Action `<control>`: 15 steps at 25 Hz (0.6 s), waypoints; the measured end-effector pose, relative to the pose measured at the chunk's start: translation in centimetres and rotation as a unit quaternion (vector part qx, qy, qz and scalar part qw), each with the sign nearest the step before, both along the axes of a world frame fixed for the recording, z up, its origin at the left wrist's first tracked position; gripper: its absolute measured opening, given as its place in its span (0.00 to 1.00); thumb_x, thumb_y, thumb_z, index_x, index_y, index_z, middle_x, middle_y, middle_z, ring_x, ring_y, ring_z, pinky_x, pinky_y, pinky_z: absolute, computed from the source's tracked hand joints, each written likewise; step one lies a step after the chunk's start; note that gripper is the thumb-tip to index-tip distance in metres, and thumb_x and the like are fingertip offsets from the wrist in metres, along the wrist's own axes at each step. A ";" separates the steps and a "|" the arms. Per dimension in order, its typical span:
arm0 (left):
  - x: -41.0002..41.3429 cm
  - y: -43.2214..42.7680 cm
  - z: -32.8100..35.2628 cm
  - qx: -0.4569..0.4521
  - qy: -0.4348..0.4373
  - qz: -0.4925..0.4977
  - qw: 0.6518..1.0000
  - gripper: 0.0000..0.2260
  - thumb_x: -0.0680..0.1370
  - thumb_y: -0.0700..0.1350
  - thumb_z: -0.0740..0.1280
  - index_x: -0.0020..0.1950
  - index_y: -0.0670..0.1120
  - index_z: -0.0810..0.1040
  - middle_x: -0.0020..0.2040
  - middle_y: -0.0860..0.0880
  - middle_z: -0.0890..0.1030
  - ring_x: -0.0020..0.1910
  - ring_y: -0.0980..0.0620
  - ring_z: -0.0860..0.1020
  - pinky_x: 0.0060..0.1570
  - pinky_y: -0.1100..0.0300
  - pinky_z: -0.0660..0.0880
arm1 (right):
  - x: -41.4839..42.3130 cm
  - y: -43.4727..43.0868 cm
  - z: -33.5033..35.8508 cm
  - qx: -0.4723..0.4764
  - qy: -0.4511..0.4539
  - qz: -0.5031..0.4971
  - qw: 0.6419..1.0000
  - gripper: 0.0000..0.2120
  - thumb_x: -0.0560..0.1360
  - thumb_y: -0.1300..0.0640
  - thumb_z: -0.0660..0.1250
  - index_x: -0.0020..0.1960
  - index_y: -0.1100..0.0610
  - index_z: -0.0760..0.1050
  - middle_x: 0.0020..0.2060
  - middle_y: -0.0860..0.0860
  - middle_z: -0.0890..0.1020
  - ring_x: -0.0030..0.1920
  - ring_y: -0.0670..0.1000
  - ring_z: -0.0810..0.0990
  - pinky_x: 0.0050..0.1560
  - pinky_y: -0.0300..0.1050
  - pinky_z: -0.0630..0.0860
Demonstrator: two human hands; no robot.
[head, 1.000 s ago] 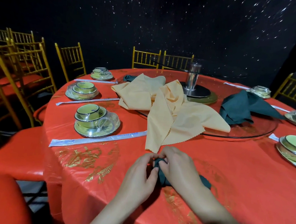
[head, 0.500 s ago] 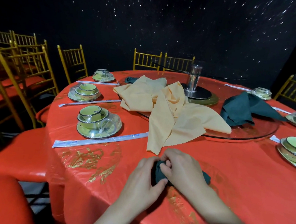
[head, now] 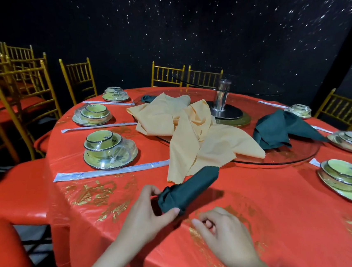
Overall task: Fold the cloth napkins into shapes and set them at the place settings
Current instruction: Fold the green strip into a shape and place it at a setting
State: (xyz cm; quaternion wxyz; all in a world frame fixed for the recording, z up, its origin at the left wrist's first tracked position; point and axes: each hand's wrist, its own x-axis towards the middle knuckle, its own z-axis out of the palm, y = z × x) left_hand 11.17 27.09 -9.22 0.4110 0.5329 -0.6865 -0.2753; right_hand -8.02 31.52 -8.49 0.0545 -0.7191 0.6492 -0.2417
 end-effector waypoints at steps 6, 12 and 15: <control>2.7 -0.2 -0.2 -0.034 -0.222 0.031 0.974 0.35 0.60 0.74 0.51 0.57 0.55 0.73 0.54 0.60 0.75 0.59 0.53 0.71 0.63 0.52 0.64 | 2.0 -1.9 0.0 0.029 -0.103 0.084 0.991 0.16 0.74 0.44 0.65 0.60 0.47 0.73 0.48 0.40 0.74 0.49 0.39 0.75 0.48 0.36 0.71; 3.2 -0.6 -0.3 0.057 -0.288 -0.106 0.950 0.51 0.57 0.83 0.40 0.74 0.60 0.60 0.75 0.57 0.58 0.75 0.55 0.49 0.71 0.44 0.37 | 3.8 -1.6 0.0 0.021 -0.176 0.064 0.982 0.12 0.68 0.49 0.73 0.42 0.47 0.69 0.32 0.46 0.76 0.37 0.44 0.74 0.37 0.36 0.71; 2.9 -1.7 0.3 0.103 -0.273 -0.160 0.943 0.35 0.73 0.70 0.57 0.76 0.58 0.55 0.77 0.56 0.55 0.76 0.53 0.48 0.72 0.43 0.38 | 3.3 -1.3 1.2 0.036 -0.167 0.038 0.984 0.14 0.66 0.46 0.73 0.41 0.47 0.69 0.30 0.47 0.75 0.32 0.43 0.73 0.37 0.42 0.73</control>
